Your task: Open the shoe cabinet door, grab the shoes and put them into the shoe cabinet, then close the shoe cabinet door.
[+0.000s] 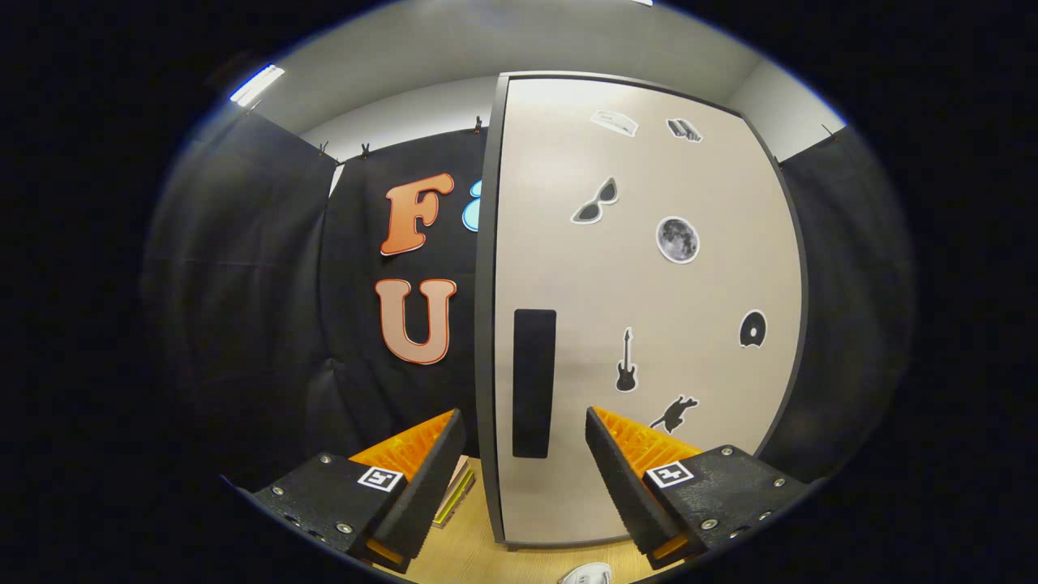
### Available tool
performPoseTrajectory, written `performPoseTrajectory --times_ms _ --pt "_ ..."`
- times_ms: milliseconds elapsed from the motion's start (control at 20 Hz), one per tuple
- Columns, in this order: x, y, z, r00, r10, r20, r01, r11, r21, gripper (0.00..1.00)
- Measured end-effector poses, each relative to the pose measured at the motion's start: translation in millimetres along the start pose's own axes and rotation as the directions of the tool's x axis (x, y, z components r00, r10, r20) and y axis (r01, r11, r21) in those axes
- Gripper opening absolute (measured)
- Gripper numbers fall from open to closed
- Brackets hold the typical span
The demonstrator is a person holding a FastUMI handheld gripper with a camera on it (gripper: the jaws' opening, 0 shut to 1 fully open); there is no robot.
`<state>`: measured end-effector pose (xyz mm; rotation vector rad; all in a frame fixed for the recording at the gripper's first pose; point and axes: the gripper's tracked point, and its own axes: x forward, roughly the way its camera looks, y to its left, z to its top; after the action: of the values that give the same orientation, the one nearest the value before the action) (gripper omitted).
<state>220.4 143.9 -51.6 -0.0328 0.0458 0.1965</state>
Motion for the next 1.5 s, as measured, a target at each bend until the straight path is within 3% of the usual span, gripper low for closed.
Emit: performPoseTrajectory --times_ms 300,400,550,650,900,1500 --pt "36 -5 0 0.999 -0.039 0.005 0.039 0.999 0.005 0.92" --pt "42 -6 0 0.999 -0.039 -0.001 0.039 0.999 0.015 0.85" --pt "45 -8 6 0.998 -0.052 0.018 0.053 0.998 -0.016 0.50" --pt "45 -8 4 0.999 -0.047 0.012 0.047 0.999 -0.002 0.38" --pt "35 -8 4 1.000 0.000 -0.005 0.001 1.000 0.017 0.30" --pt "-26 -29 12 0.999 -0.043 -0.008 0.044 0.998 0.049 0.27"
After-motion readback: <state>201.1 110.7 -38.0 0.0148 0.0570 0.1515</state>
